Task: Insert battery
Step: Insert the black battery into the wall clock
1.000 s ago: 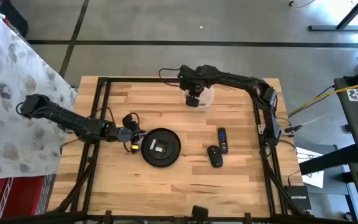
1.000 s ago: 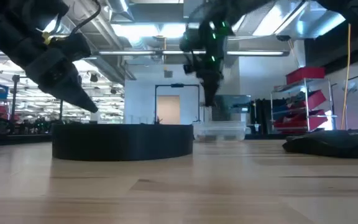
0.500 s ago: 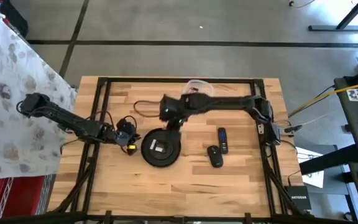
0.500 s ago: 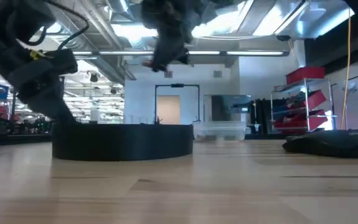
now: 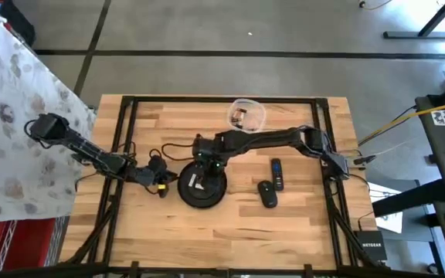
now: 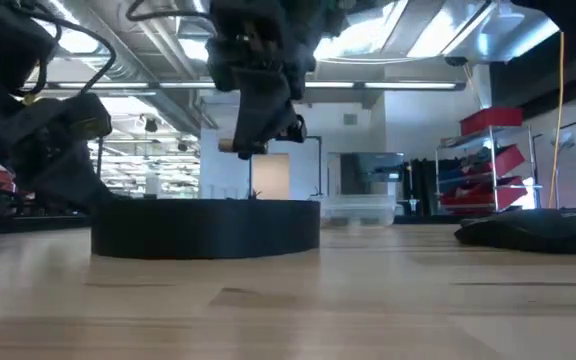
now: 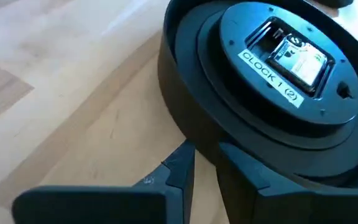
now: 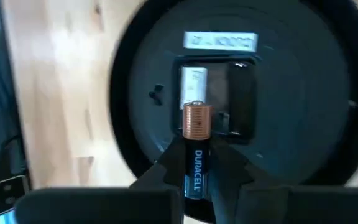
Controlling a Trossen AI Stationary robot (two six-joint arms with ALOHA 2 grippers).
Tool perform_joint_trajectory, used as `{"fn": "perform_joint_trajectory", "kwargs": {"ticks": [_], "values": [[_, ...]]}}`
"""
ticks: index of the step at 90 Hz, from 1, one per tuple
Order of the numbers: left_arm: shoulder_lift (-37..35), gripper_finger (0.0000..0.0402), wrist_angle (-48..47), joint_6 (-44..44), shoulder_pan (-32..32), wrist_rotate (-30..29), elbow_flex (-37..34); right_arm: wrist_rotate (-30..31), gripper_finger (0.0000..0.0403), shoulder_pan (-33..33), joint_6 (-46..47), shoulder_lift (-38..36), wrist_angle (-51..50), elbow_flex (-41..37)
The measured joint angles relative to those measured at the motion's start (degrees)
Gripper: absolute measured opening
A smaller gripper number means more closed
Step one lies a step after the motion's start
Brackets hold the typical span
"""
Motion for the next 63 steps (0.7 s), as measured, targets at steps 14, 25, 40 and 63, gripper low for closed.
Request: {"fn": "perform_joint_trajectory", "kwargs": {"ticks": [14,25,40,63], "values": [[2.39,0.0046,8.58,2.32,-0.36,0.16,0.02,-0.41,0.002,-0.2,-0.51,0.02,0.35,0.0],[3.57,0.0046,10.42,3.45,-0.34,0.14,0.24,3.12,0.002,-0.07,-3.01,1.11,1.67,-0.22],[3.88,0.0046,8.84,2.73,-0.42,0.41,0.2,8.05,0.002,0.77,-3.59,1.77,7.27,-3.61],[3.88,0.0046,8.5,2.25,-1.64,0.38,0.2,13.3,0.0019,3.26,-3.44,1.84,14.94,-6.21]]}}
